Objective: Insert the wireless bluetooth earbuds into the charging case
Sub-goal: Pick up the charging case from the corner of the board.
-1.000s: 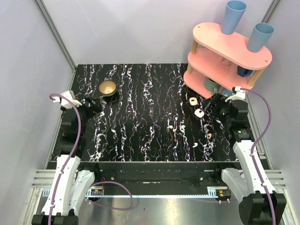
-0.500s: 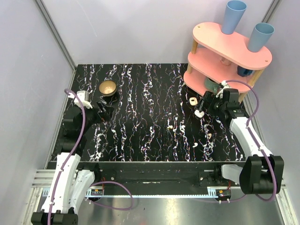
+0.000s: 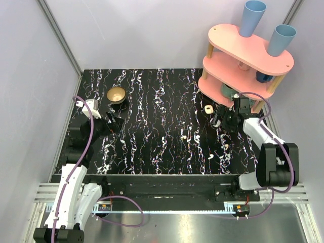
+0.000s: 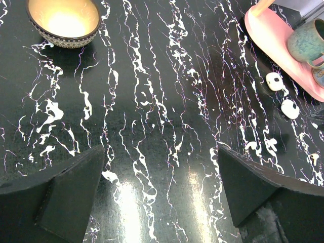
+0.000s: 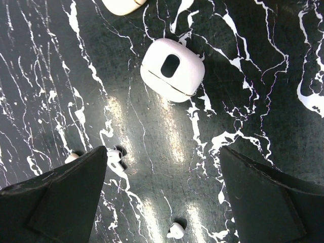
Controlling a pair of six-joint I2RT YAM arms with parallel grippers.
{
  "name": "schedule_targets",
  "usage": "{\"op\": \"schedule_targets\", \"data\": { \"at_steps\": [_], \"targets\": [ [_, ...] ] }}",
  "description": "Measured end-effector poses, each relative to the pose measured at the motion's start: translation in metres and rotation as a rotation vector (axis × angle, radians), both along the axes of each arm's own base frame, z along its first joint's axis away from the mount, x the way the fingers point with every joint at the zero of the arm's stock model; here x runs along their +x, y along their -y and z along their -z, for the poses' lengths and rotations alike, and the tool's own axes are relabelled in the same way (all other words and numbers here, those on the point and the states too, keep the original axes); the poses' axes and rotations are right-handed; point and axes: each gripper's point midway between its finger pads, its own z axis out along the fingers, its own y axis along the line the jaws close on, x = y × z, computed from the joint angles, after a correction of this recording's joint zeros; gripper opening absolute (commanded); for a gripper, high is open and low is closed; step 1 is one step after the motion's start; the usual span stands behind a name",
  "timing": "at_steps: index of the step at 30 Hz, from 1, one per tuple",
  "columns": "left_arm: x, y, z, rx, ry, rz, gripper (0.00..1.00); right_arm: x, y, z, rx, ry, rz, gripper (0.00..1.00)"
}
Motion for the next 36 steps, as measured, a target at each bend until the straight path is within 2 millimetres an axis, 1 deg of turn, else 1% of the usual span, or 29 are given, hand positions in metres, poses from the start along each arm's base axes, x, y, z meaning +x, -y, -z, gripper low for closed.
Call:
{"op": "schedule_targets", "data": {
  "at_steps": [3, 8, 12, 16, 25, 32, 36],
  "targets": [
    [0.0, 0.0, 0.0, 0.0, 0.0, 0.0, 0.99, 0.003, 0.0, 0.008, 0.002, -0.015, 0.007, 1.0],
    [0.0, 0.0, 0.0, 0.0, 0.0, -0.001, 0.99, 0.015, 0.0, 0.014, 0.007, 0.006, 0.019, 1.0],
    [0.0, 0.0, 0.0, 0.0, 0.0, -0.001, 0.99, 0.022, 0.003, 0.03, -0.006, -0.017, 0.028, 1.0],
    [0.0, 0.0, 0.0, 0.0, -0.001, -0.001, 0.99, 0.022, 0.004, 0.043, -0.016, -0.05, 0.028, 1.0],
    [0.002, 0.0, 0.004, 0.0, -0.016, -0.001, 0.99, 0.033, 0.002, 0.043, -0.022, -0.037, 0.014, 1.0],
    [0.002, -0.001, 0.004, 0.002, -0.016, -0.004, 0.99, 0.032, 0.001, 0.043, -0.023, -0.036, 0.007, 1.0],
    [0.002, -0.001, 0.004, 0.002, -0.016, -0.007, 0.99, 0.031, -0.005, 0.042, -0.017, -0.035, -0.016, 1.0]
  ]
}}
